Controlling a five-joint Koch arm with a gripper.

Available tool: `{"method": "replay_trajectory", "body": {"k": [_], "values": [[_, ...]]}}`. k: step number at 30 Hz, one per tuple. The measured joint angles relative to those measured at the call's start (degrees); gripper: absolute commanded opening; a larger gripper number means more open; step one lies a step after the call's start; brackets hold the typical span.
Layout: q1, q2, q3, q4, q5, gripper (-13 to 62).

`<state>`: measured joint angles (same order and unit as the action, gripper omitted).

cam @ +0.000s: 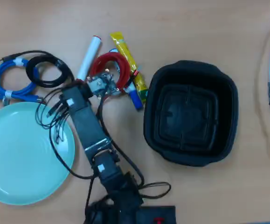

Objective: Put a black charging cable in a black bowl and put a red charging cable in a green bowl

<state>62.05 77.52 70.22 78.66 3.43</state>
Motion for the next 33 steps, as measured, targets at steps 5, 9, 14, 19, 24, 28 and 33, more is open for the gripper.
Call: {"method": "replay_trajectory", "body": {"k": [5,9,14,19,24,28,33], "values": [[-6.24,-6.77,-8.09,2.81,11.78,29.9],[-9.67,-14.06,-16.08,4.04,20.21,30.3],[-12.04,-20.04,-20.48,4.48,31.20,29.7],[-12.30,-21.97,-26.98,5.10,31.90,29.6],[-12.22,-21.97,-32.43,7.56,31.90,29.6],[-11.69,-22.15,-36.39,8.61,31.90,30.1],[-9.49,-24.87,-41.57,7.73,29.97,30.6]]}}
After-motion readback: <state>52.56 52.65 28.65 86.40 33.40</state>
